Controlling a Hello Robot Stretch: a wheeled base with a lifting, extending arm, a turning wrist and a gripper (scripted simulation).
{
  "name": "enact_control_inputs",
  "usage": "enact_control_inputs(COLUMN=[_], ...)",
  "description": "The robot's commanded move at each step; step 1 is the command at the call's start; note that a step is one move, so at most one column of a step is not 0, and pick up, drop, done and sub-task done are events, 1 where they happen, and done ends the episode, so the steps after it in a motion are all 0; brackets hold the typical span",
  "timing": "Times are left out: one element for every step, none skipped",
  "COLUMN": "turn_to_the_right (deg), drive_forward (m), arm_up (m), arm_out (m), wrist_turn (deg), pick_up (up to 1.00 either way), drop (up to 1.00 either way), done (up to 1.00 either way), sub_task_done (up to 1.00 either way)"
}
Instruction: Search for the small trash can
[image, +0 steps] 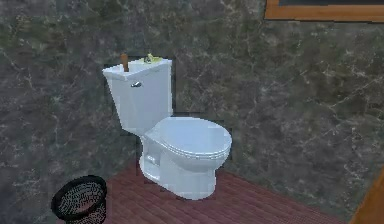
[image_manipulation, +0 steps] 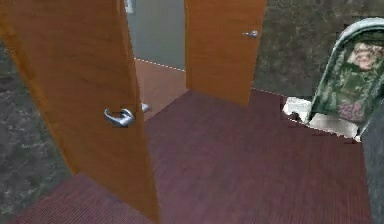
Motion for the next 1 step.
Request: enact_control_inputs(turn_to_the_right=[0.0], drive_forward=[0.20], arm_up=[0.00], arm_out=[0.00], wrist_turn=[0.0], pick_up=[0.00], drop=[0.00], done=[0.00], sub_task_done=[0.00])
